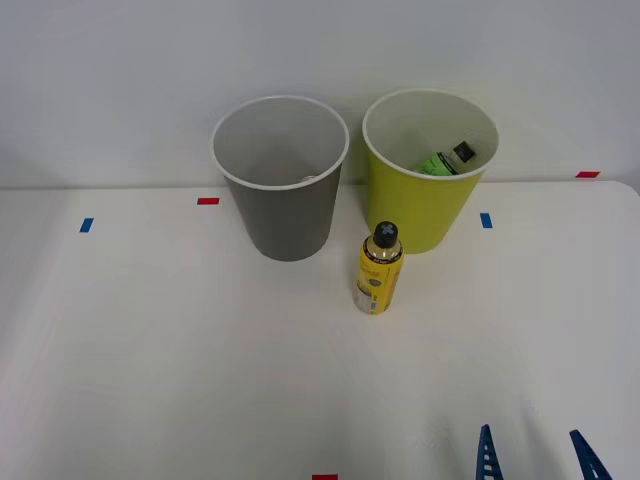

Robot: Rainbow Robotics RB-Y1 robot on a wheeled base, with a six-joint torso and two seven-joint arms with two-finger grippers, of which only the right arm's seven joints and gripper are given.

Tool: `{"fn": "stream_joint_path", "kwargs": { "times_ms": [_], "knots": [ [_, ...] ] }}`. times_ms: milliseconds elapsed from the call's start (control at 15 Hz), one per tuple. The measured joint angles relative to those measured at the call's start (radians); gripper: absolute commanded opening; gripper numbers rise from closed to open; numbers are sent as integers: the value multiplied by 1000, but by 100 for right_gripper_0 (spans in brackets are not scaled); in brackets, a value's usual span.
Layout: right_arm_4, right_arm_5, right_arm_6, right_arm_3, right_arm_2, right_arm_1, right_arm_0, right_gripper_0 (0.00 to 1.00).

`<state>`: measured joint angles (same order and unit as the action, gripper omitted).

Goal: Put cans in the gray bin, plastic bottles in the light green bin

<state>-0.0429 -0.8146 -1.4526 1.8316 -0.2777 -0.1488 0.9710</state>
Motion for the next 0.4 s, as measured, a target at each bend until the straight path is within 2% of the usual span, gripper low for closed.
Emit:
{"fn": "stream_joint_path", "kwargs": {
  "times_ms": [400],
  "knots": [
    [0, 0, 0, 0, 0, 0, 0, 100]
  ]
}}
